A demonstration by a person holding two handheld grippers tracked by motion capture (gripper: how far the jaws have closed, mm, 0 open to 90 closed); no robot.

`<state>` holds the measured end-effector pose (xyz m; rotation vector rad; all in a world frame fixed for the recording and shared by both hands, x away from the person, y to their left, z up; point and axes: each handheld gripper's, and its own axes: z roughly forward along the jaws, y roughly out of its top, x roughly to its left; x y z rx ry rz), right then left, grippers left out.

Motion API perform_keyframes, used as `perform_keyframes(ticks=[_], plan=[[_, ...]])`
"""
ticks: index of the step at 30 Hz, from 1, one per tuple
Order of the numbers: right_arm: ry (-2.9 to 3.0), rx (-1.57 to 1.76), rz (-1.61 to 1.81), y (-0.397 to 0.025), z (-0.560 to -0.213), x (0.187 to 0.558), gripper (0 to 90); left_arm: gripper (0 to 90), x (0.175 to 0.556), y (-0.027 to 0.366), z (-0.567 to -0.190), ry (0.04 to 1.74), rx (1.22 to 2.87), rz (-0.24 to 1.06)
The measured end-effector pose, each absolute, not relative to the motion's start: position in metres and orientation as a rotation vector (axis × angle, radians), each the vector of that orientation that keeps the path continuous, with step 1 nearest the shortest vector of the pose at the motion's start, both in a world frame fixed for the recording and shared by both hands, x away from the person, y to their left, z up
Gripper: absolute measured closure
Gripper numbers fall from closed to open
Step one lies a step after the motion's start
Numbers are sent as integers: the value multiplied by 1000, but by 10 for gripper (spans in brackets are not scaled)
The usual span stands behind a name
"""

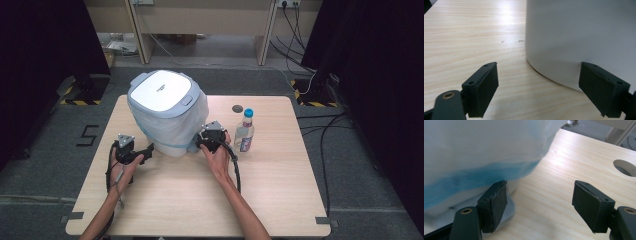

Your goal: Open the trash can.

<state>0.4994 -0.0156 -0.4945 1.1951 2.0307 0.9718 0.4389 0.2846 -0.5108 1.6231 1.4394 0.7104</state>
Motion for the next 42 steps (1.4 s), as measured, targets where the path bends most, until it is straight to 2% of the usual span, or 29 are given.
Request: perform_keyframes(ticks=[4, 8, 12, 17, 27, 31, 33, 35, 42], plan=[[2081, 1282, 1108, -14, -503, 505, 288, 158, 443, 287, -511, 1455, 1614, 712], [2079, 1248, 1021, -10, -499, 500, 289, 160, 449, 285, -510, 1469, 1609, 715], [2078, 1255, 1025, -9, -500, 499, 306, 210, 459, 283, -509, 1489, 1598, 722], [2061, 1280, 1038, -8, -501, 490, 312, 263, 475, 274, -505, 1515, 1568, 631], [2052, 1282, 1085, 0, -506, 472, 311, 309, 484, 256, -508, 1497, 1559, 613], [2042, 1282, 1098, 2, -506, 471, 310, 297, 487, 257, -508, 1483, 1570, 622], [2053, 1281, 1110, 0, -505, 471, 309, 217, 482, 261, -507, 1469, 1565, 601], [2087, 1280, 1140, -4, -504, 468, 243, 212, 474, 264, -504, 1444, 1579, 614], [2178, 1173, 1155, -28, -496, 424, 227, 192, 433, 256, -477, 1287, 1654, 562]])
